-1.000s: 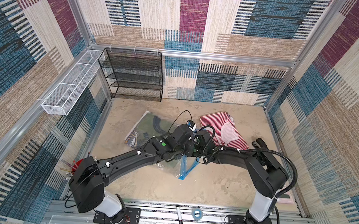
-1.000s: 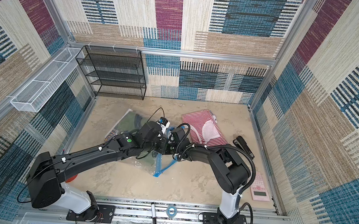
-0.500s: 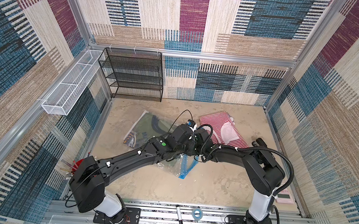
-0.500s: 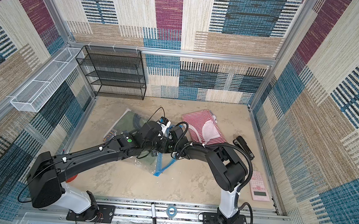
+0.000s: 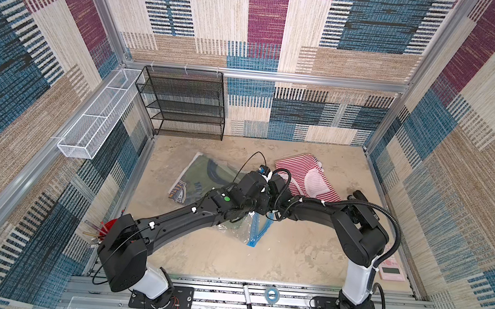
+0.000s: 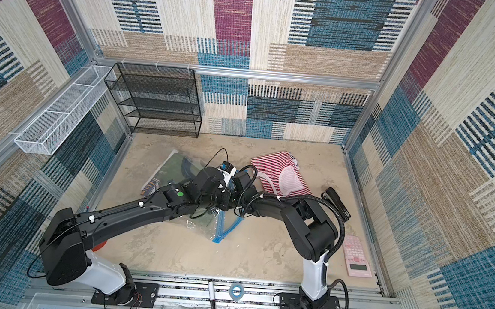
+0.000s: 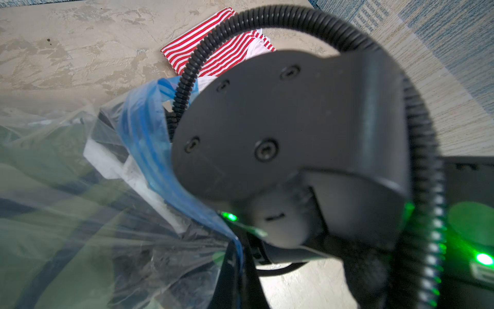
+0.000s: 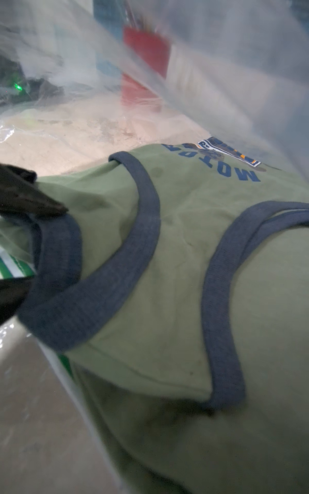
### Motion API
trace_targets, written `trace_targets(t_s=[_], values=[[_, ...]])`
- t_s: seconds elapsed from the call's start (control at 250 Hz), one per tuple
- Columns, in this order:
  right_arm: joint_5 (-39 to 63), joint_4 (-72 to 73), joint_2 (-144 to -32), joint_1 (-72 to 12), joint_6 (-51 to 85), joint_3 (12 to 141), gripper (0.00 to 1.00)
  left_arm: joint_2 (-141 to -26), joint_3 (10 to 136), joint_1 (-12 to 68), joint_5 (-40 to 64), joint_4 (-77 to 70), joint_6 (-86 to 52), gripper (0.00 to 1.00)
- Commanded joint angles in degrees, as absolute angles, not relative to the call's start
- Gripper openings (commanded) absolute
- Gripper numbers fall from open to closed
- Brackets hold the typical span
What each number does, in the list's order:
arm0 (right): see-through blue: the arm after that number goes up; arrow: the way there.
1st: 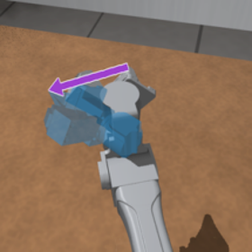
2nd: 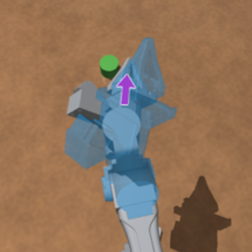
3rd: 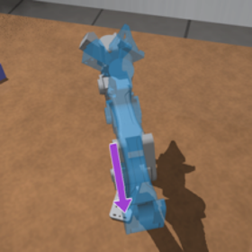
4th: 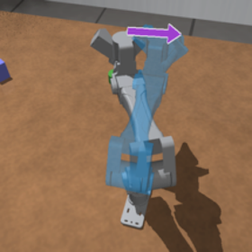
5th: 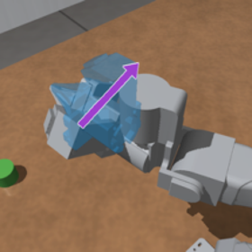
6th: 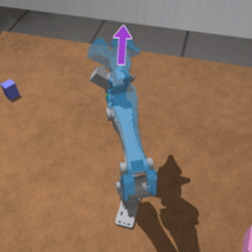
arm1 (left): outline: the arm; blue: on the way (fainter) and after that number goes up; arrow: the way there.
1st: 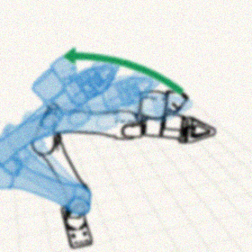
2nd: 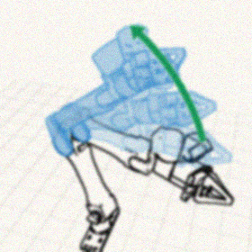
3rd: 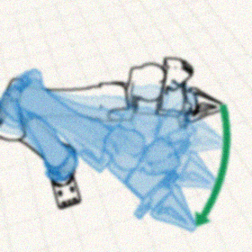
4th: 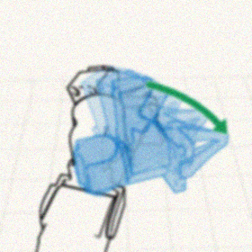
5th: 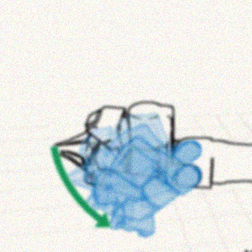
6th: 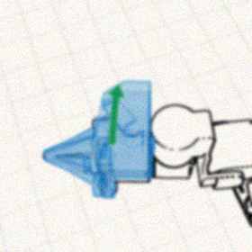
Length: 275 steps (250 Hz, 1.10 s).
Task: Take the tank top out of the vacuum bag
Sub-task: Take out the tank top from the vacuum bag.
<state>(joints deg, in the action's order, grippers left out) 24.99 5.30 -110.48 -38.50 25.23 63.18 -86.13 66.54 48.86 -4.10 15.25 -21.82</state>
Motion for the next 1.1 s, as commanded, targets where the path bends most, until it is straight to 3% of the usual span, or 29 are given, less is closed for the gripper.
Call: trace_targets(t_s=[0.0,0.092,0.472,1.084,1.096], values=[[26.3,7.5,-111.6,-38.6,24.1,64.4,0.20,-86.1,66.7,48.9,-0.9,12.7,-20.7,0.00],[26.4,7.7,-112.4,-38.6,24.1,64.8,0.00,-85.9,66.6,48.7,-0.9,12.5,-20.7,0.00],[22.9,14.2,-103.1,-38.6,23.6,60.0,0.00,-82.5,62.8,44.9,1.3,7.4,-24.8,0.00],[20.2,12.4,-98.2,-37.8,26.1,53.2,0.00,-78.5,57.2,41.5,-1.3,4.9,-27.6,0.00],[20.3,12.5,-98.4,-37.7,26.1,53.0,0.05,-78.5,57.2,41.5,-1.2,5.0,-27.6,0.00]])
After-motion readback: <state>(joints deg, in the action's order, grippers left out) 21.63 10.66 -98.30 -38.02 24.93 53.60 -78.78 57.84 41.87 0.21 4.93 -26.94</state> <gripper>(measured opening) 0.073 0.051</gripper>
